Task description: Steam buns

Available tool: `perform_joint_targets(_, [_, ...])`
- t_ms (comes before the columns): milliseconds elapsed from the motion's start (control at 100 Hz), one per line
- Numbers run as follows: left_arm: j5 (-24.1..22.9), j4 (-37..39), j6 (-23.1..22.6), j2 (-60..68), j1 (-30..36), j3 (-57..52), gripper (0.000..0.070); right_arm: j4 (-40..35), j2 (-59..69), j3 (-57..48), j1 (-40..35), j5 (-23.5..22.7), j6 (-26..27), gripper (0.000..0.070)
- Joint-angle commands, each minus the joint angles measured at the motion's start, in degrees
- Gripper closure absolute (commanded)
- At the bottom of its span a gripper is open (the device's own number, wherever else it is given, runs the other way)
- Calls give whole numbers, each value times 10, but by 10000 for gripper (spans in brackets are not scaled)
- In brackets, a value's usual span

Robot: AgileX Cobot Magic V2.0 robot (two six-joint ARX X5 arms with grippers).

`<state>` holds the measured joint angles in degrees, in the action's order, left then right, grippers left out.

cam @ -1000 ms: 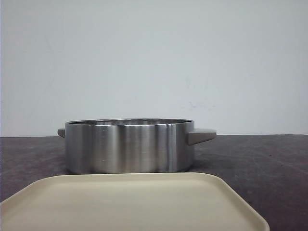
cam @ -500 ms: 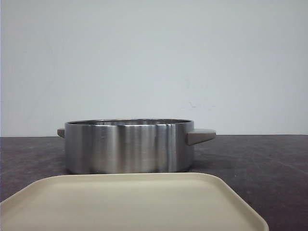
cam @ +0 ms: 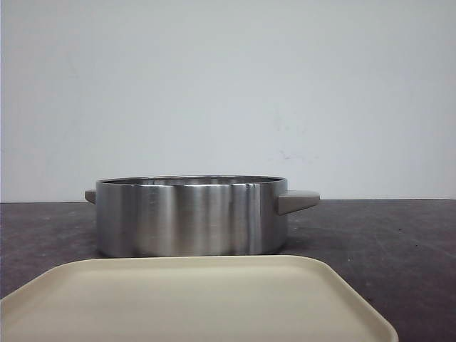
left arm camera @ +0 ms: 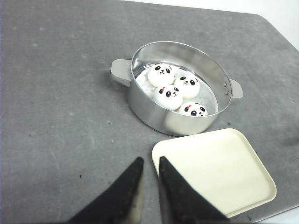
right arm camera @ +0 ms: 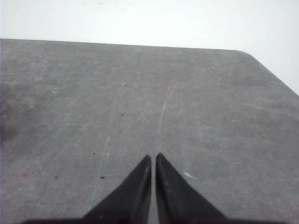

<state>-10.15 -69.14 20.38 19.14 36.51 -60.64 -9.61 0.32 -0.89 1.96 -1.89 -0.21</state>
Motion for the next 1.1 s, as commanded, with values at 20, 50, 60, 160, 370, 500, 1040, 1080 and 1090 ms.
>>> perform_joint_targets(20, [1, 6, 2, 1, 3, -7, 678, 8, -1, 2, 0, 0, -5, 690])
perform_joint_targets(50, [1, 6, 2, 1, 3, -7, 678, 8, -1, 2, 0, 0, -5, 690])
perform_joint_targets(60, [1, 6, 2, 1, 3, -7, 678, 8, -1, 2, 0, 0, -5, 690])
perform_joint_targets(160, [1, 6, 2, 1, 3, -7, 678, 8, -1, 2, 0, 0, -5, 690])
perform_joint_targets(370, [1, -3, -12, -2, -14, -7, 678, 8, -1, 2, 0, 0, -5, 690])
perform_joint_targets(500, [-6, 6, -49, -5, -77, -6, 678, 8, -1, 2, 0, 0, -5, 690])
perform_joint_targets(1040, [102, 509, -46, -108, -271, 347, 678, 8, -1, 2, 0, 0, -5, 690])
perform_joint_targets(1080, [102, 522, -53, -117, -276, 374, 678, 8, -1, 2, 0, 0, -5, 690])
perform_joint_targets(1090, [102, 525, -56, -120, -277, 380, 678, 8, -1, 2, 0, 0, -5, 690])
